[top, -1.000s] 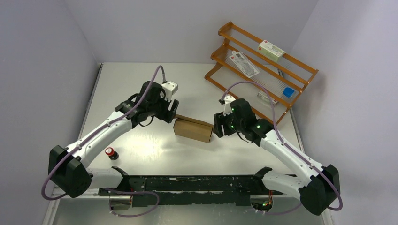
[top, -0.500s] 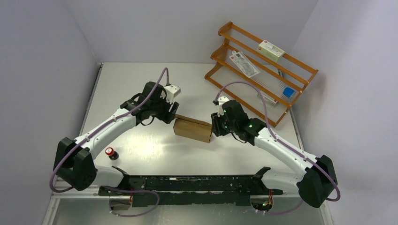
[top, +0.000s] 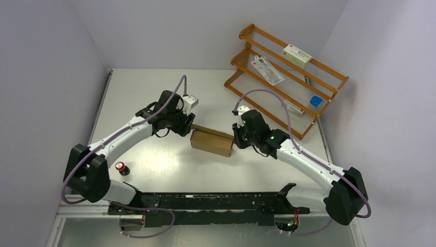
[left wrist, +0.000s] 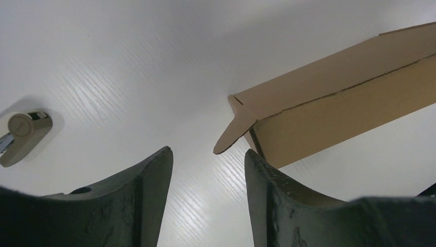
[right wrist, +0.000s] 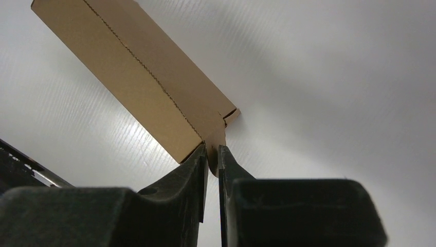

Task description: Fold the paper box

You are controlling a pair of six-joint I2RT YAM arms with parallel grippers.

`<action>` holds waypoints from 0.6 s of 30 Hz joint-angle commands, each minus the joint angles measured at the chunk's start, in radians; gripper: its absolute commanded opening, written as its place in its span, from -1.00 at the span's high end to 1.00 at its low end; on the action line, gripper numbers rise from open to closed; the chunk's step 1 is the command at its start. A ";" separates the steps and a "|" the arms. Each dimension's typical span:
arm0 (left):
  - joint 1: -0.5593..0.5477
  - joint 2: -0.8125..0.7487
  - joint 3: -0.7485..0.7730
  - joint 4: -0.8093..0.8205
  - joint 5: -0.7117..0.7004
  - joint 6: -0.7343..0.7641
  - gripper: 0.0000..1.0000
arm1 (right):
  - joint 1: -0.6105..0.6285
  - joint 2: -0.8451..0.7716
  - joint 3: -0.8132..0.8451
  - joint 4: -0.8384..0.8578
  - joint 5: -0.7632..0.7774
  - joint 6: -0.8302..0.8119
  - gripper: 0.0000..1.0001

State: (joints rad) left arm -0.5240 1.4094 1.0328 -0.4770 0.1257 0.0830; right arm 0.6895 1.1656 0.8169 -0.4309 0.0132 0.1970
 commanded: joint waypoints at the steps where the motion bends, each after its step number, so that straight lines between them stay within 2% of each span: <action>1: 0.018 0.016 0.016 -0.010 0.062 0.006 -0.15 | 0.007 0.009 0.025 0.011 0.008 -0.019 0.69; 11: 0.027 0.021 0.020 0.006 0.127 0.008 -0.07 | 0.009 0.024 0.021 0.020 -0.009 -0.045 0.81; 18: 0.027 0.045 0.024 -0.015 0.168 -0.005 0.17 | 0.014 0.032 0.028 0.020 -0.009 -0.051 0.84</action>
State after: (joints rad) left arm -0.5056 1.4406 1.0332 -0.4839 0.2417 0.0822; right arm 0.6910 1.1866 0.8219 -0.4145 0.0116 0.1558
